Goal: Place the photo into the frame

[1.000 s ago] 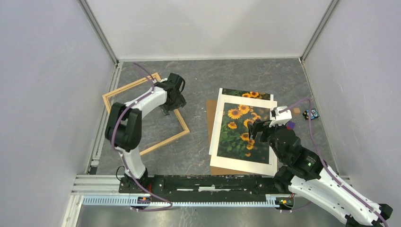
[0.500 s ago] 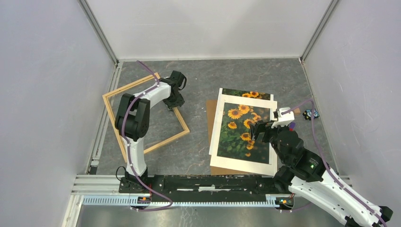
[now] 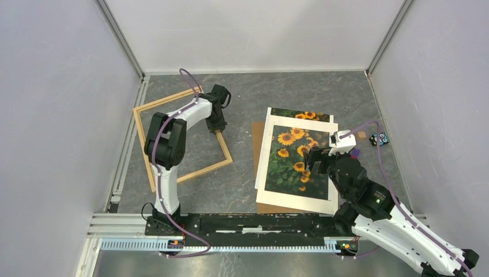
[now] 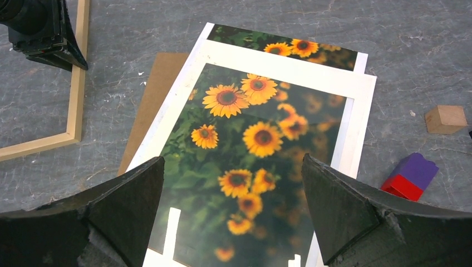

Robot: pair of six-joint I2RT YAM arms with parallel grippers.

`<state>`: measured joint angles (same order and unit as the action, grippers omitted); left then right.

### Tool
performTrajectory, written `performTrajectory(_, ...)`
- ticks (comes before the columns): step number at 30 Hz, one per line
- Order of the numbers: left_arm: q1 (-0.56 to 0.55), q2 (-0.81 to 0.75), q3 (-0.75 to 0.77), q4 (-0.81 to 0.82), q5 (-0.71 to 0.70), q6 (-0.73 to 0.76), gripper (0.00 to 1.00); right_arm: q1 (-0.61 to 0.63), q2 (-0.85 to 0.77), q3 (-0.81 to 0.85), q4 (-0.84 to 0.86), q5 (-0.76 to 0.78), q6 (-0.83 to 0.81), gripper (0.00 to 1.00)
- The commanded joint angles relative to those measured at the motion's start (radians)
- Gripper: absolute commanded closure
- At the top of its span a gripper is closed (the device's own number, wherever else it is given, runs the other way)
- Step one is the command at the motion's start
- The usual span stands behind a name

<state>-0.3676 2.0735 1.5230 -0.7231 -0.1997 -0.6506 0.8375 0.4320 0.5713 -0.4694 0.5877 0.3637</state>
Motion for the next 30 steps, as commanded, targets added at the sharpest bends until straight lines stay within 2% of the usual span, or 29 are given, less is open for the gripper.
performTrajectory(1, -0.052, -0.023, 0.016, 0.034, 0.083, 0.149, 0.92, -0.002, 0.02, 0.02, 0.023, 0.019, 0.02, 0.02)
performTrajectory(4, -0.067, -0.055, -0.028, 0.058, 0.109, 0.161, 0.93, -0.002, 0.039, 0.022, 0.027, 0.021, 0.021, 0.02)
performTrajectory(9, -0.094, -0.142, -0.187, 0.18, 0.233, 0.134, 0.93, -0.002, 0.07, 0.017, 0.046, 0.016, 0.022, 0.02)
performTrajectory(15, -0.106, -0.193, -0.253, 0.193, 0.268, 0.116, 0.9, -0.002, 0.125, -0.016, 0.102, -0.031, 0.001, 0.02)
performTrajectory(18, -0.106, -0.229, -0.271, 0.205, 0.303, 0.104, 0.68, -0.001, 0.175, -0.014, 0.112, -0.034, -0.031, 0.02)
performTrajectory(21, -0.105, -0.286, -0.275, 0.2, 0.304, 0.117, 0.51, -0.002, 0.228, -0.024, 0.129, -0.018, -0.053, 0.02)
performTrajectory(24, -0.106, -0.34, -0.286, 0.201, 0.348, 0.121, 0.26, -0.002, 0.287, -0.042, 0.163, 0.003, -0.07, 0.02)
performTrajectory(28, -0.109, -0.419, -0.338, 0.236, 0.448, 0.121, 0.03, -0.013, 0.375, -0.053, 0.218, -0.033, -0.072, 0.02)
performTrajectory(30, -0.122, -0.461, -0.383, 0.273, 0.516, 0.115, 0.0, -0.058, 0.421, -0.059, 0.248, -0.103, -0.068, 0.02)
